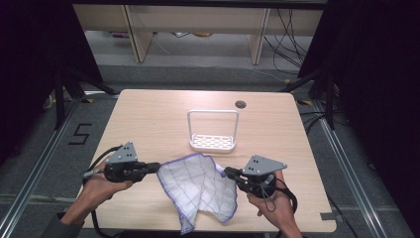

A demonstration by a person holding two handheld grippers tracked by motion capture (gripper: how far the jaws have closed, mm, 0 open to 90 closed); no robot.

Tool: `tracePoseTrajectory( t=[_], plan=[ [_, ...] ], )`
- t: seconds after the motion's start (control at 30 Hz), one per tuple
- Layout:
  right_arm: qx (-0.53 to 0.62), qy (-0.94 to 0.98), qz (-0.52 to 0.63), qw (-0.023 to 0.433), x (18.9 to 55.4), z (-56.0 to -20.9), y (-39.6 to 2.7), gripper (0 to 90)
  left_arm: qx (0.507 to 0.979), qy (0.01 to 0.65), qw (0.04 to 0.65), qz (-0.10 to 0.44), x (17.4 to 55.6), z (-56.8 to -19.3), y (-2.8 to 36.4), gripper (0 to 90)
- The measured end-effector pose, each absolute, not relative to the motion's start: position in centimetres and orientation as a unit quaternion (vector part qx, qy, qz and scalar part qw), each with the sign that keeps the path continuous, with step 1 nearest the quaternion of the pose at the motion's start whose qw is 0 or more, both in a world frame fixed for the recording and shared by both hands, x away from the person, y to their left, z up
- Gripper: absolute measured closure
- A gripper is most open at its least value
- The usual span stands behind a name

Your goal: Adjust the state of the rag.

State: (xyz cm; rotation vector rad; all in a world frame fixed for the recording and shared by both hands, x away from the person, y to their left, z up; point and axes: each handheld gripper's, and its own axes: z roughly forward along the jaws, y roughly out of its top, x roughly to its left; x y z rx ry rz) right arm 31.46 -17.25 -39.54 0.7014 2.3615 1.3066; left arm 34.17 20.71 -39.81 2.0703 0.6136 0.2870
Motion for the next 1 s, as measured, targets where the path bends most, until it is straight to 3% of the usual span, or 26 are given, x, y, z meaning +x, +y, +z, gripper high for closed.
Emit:
tracePoseTrajectory(
  t=[0.47,0.7,1.0],
  plan=[
    [0.244,0.821,0.484,0.182,30.9,-37.1,-17.8,87.8,0.836,0.226,0.486,0.121,32.7,-36.7,21.1,88.0],
    [0.219,0.806,0.514,0.198,29.5,-34.4,-18.2,87.9,0.833,0.198,0.502,0.121,31.1,-32.8,21.6,88.1],
    [0.223,0.791,0.541,0.177,28.3,-31.8,-19.0,87.9,0.824,0.188,0.522,0.118,30.3,-29.8,22.2,88.0]
  ],
)
